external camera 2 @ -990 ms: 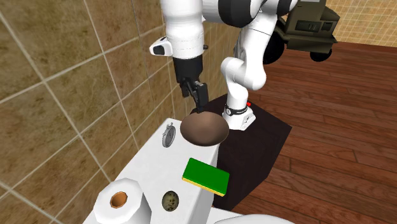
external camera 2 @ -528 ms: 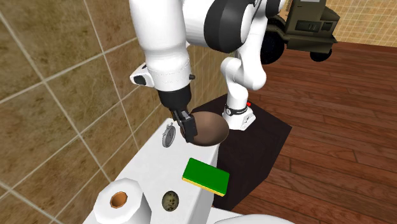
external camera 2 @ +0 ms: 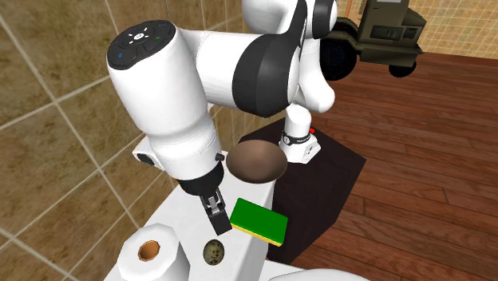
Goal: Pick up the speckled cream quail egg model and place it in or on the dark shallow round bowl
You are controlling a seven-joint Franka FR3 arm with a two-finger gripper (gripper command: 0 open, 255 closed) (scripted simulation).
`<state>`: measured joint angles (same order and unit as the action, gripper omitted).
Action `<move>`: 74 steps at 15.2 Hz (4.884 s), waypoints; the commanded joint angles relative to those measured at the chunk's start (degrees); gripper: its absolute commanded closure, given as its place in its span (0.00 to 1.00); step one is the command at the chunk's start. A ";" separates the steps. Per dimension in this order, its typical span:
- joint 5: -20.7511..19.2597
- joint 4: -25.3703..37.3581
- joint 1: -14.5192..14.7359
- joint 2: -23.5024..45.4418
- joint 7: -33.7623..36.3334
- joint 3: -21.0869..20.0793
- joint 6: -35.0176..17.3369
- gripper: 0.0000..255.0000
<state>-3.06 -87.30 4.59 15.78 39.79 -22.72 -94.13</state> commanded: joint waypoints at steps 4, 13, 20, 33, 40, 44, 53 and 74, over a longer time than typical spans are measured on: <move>-4.49 18.27 5.16 15.36 4.79 0.72 5.11 0.00; -4.10 10.00 4.21 13.79 4.85 0.77 -1.58 0.00; -4.11 10.02 4.22 13.80 4.85 0.77 -1.56 0.00; -4.02 12.11 4.39 13.64 4.83 0.69 0.65 1.00; -4.03 17.93 5.03 13.87 4.86 0.58 6.19 1.00; -4.19 22.00 5.59 14.46 4.91 0.56 9.64 1.00; -5.13 34.06 7.69 17.59 5.04 0.72 18.49 1.00; 10.95 -33.44 -4.64 -40.59 -11.36 6.32 7.14 1.00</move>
<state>7.54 -118.28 -0.08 -22.16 29.37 -17.10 -87.20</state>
